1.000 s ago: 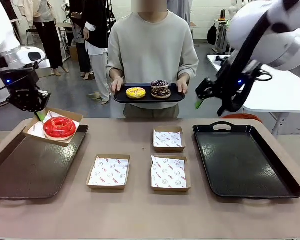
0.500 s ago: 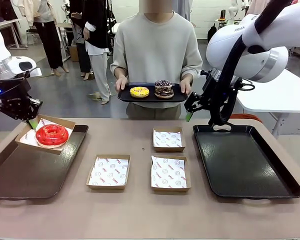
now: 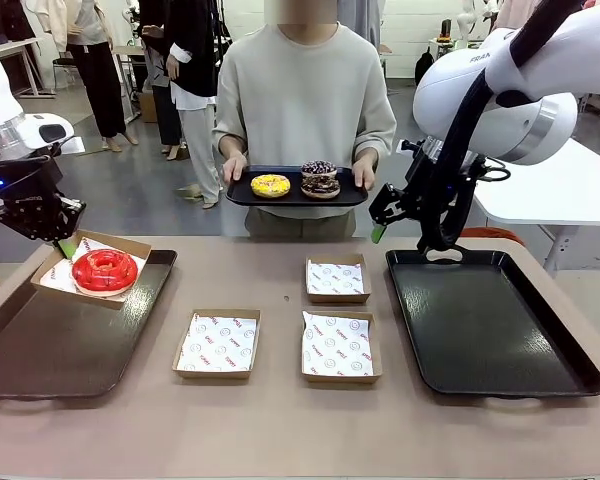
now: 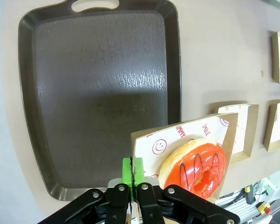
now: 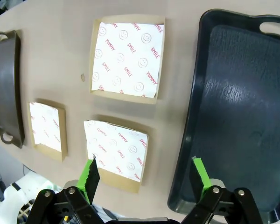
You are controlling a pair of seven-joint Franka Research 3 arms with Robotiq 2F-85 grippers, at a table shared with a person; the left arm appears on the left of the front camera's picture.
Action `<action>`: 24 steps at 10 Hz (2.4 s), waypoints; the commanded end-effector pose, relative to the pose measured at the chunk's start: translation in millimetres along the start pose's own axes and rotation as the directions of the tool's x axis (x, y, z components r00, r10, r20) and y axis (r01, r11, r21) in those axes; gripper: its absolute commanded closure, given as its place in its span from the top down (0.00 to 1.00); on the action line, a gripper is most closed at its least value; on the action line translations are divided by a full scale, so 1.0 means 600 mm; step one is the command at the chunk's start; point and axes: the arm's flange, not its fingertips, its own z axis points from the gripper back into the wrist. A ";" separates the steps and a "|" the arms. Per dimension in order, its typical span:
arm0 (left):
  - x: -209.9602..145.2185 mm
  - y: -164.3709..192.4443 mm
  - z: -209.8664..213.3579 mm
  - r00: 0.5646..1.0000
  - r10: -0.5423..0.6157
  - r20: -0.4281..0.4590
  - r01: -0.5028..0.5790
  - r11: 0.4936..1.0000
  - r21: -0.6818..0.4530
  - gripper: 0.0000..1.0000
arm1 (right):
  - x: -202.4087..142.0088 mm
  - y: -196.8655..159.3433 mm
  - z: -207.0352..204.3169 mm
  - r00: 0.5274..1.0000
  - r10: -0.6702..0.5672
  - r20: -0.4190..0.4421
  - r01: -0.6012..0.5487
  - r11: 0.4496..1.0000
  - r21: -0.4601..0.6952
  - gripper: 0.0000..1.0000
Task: Individually package the donuts and arrange them on the tray.
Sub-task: Place the picked Paper togo box on the Handle tray while simultaneously picking up another Paper togo box from the table with the other hand.
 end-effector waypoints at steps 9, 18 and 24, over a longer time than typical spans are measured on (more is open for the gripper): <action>0.046 0.043 -0.026 1.000 -0.024 0.012 0.024 0.999 0.038 0.01 | 0.092 0.059 -0.111 1.000 0.016 -0.004 -0.017 0.998 -0.066 1.00; 0.182 0.105 -0.092 1.000 0.007 -0.005 -0.007 0.998 -0.067 0.01 | 0.137 0.056 -0.244 0.999 -0.023 0.024 0.028 0.975 -0.222 1.00; 0.205 0.092 -0.113 1.000 0.006 -0.009 -0.007 0.999 -0.035 0.01 | 0.125 0.041 -0.247 1.000 -0.017 -0.006 0.016 0.980 -0.196 1.00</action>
